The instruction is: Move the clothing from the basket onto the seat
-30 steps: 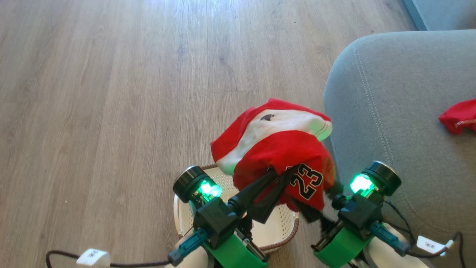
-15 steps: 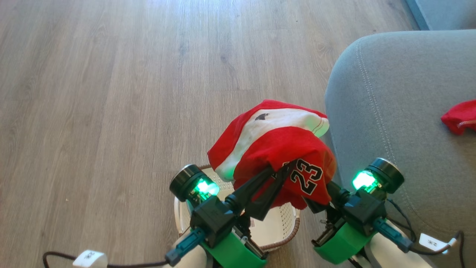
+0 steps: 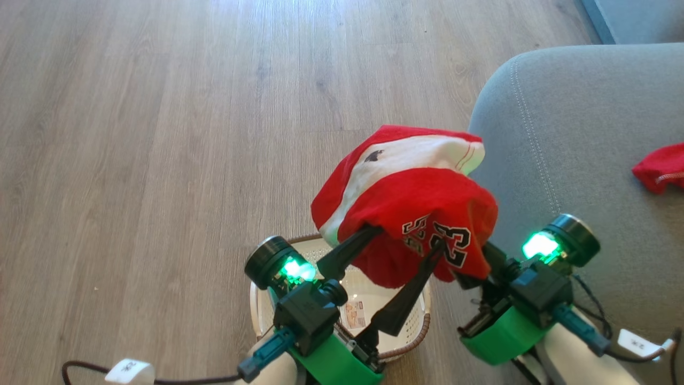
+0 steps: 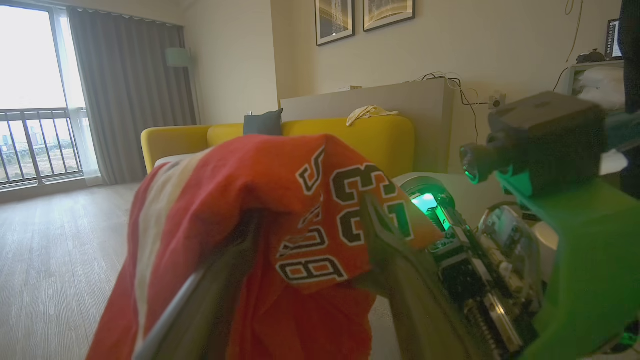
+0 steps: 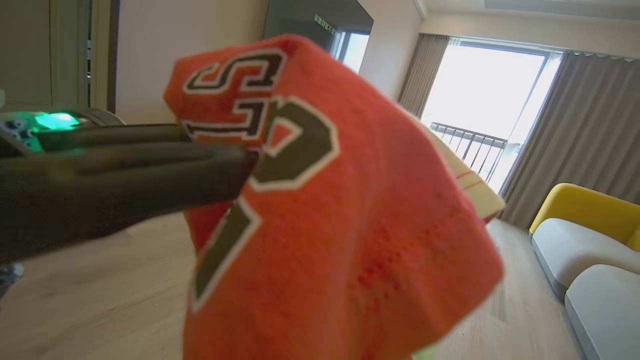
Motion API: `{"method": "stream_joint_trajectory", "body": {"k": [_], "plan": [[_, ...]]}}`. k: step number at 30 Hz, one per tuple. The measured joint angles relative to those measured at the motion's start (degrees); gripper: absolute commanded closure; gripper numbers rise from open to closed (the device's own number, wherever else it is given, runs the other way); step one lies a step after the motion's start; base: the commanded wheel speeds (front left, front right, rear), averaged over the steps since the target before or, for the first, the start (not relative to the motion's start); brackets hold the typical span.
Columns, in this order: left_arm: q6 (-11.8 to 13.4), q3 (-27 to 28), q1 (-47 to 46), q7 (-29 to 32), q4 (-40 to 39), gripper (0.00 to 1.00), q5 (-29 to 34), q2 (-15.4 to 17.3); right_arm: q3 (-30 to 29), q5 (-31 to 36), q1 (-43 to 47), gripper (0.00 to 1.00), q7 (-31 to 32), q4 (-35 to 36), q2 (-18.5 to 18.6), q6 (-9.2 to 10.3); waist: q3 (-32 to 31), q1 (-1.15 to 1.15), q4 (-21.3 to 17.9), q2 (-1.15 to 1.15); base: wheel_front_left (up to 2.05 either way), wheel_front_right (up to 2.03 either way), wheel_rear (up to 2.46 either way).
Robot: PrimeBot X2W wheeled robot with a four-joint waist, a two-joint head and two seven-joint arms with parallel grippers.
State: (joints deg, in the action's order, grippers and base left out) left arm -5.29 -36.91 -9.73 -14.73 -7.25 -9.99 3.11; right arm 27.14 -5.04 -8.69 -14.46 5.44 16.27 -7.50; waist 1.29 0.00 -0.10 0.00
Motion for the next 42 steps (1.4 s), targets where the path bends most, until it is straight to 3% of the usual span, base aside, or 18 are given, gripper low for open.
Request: {"method": "stream_joint_trajectory", "body": {"k": [23, 42], "plan": [[-1.11, 1.63, 0.43, 0.0, 6.86, 0.0, 5.33, 0.0, -14.54, 0.81, 3.13, 1.0, 0.0, 1.11, -3.46, 0.0, 0.07, 0.01, -0.48, 0.0, 0.0, 0.0, 0.0], [-2.11, 1.3, 2.98, 0.01, 15.81, 0.0, 7.04, 0.74, -28.41, -3.12, 12.53, 1.0, 0.0, -2.88, -7.66, 0.0, -1.09, 0.01, -2.61, 0.0, 0.0, 0.0, 0.0]]}}
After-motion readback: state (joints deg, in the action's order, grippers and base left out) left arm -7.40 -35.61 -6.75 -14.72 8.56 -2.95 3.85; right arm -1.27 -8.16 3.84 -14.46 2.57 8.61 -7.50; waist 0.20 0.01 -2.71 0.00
